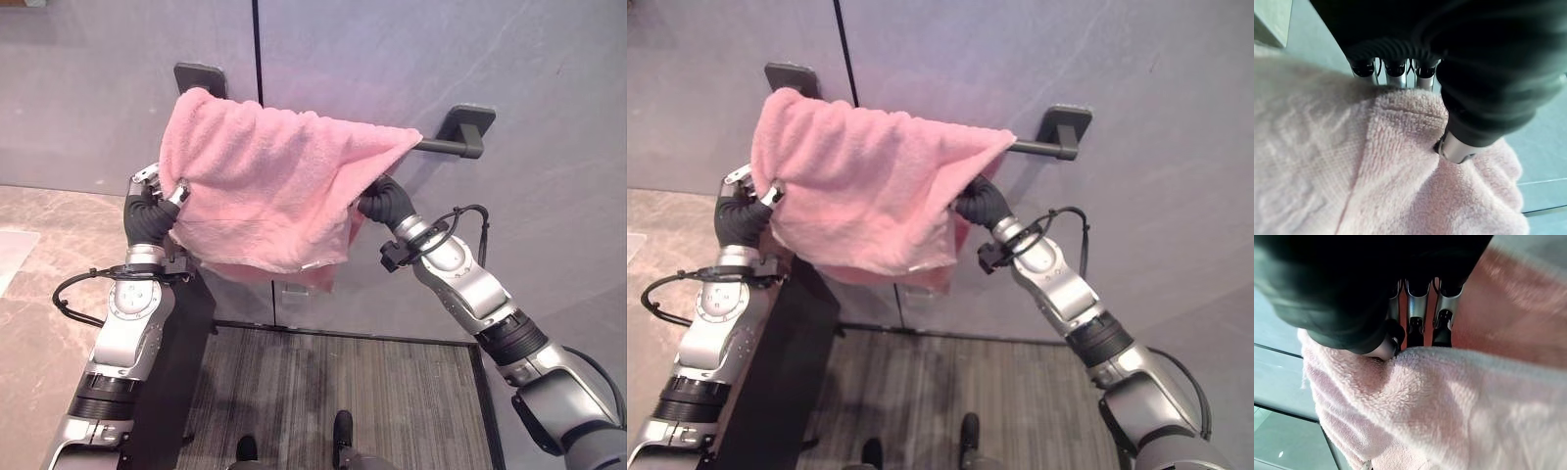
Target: Put brush and paste in cup on sink, flatten towel.
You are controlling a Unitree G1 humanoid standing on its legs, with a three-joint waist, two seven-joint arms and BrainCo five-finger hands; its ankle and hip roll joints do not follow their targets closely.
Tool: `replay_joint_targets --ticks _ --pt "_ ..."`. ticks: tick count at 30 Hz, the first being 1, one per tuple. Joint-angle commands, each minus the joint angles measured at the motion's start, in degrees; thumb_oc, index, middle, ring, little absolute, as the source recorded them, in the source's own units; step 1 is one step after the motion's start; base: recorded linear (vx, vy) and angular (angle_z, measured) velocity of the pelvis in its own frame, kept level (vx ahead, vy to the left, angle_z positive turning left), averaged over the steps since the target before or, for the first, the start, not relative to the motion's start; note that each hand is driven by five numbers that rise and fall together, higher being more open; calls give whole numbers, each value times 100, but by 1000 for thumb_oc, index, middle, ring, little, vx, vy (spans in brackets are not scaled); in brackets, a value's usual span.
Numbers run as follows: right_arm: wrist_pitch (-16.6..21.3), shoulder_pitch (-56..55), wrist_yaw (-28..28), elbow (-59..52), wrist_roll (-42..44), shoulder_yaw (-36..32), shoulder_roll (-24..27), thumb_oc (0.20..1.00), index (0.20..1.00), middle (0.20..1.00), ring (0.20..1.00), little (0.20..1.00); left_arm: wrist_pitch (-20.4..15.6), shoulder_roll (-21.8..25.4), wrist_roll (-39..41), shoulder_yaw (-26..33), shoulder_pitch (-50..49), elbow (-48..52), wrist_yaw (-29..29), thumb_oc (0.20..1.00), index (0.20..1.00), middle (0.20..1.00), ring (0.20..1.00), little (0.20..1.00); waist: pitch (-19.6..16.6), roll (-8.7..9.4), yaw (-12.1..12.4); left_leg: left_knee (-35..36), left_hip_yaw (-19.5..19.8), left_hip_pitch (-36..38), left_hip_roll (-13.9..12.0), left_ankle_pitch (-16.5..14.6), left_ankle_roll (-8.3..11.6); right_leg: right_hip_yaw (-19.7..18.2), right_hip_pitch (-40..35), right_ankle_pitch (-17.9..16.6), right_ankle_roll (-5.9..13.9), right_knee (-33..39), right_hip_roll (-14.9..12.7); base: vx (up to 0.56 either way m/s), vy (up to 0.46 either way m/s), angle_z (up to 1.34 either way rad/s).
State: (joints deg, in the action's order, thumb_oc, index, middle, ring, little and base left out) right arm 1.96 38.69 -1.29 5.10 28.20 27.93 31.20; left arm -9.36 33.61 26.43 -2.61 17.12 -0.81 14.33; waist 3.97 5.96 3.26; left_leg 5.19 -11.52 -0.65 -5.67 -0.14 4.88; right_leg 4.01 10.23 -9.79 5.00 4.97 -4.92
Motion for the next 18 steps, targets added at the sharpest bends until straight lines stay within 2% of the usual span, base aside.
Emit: replay_joint_targets --ticks 1,10,18 --pt "239 302 123 -197 -129 -339 -43 200 200 200 200 200 -117 265 -77 -277 451 -15 -157 200 200 200 200 200 125 41 63 -26 -34 163 288 -12 -263 260 -630 125 549 3 -431 0 0 0" --pt "309 -629 161 -651 -291 -1046 52 200 200 200 200 200 -19 -88 -25 -449 182 150 -438 200 200 200 200 200 -10 -110 -211 -19 -193 440 294 -115 -264 100 -730 165 564 -9 -441 32 12 -6" --pt "280 -1043 174 -536 -334 -1271 2 200 200 200 200 200 4 -320 47 -530 13 97 -528 200 200 200 200 200 -78 -219 -284 -19 -246 518 290 -139 -249 86 -752 180 572 -2 -434 5 -5 -4"
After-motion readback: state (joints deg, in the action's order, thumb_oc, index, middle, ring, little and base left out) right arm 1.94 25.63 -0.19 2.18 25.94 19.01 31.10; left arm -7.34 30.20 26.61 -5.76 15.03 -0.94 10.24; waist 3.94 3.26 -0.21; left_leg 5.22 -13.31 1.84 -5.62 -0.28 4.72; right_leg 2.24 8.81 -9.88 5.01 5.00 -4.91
